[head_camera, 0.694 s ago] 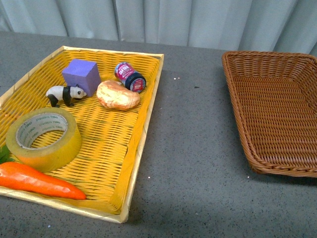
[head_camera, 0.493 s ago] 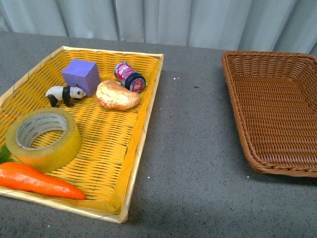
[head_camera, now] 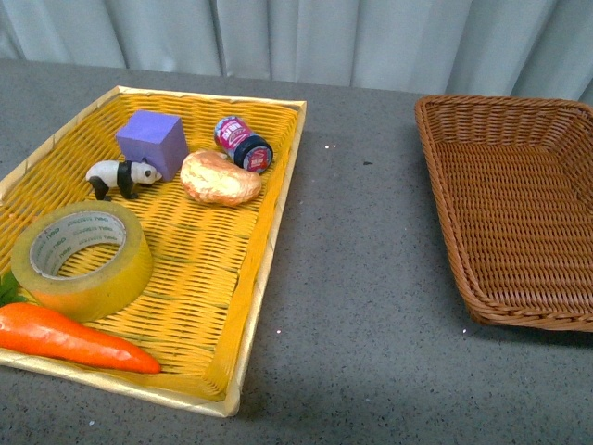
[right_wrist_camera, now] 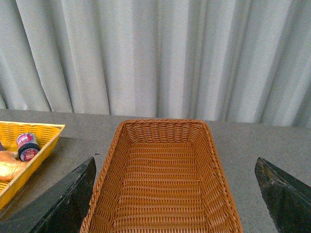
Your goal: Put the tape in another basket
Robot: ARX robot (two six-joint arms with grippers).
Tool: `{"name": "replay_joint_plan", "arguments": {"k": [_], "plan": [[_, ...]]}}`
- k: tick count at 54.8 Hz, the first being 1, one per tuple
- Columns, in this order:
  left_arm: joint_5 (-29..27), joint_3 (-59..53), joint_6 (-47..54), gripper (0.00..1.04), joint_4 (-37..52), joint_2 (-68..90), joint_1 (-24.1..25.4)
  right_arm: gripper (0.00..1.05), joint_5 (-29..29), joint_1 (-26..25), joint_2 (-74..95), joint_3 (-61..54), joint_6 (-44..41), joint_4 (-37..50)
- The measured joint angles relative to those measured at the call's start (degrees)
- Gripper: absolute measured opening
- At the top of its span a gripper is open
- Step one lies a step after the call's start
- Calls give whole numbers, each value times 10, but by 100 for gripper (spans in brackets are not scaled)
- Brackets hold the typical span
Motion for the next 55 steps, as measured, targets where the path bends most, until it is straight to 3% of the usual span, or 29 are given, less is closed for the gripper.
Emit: {"name": "replay_joint_plan", "arguments": {"k": [55], "plan": [[0, 0, 0, 98, 0, 0, 0, 96, 0, 0, 0, 0, 0, 0]]}}
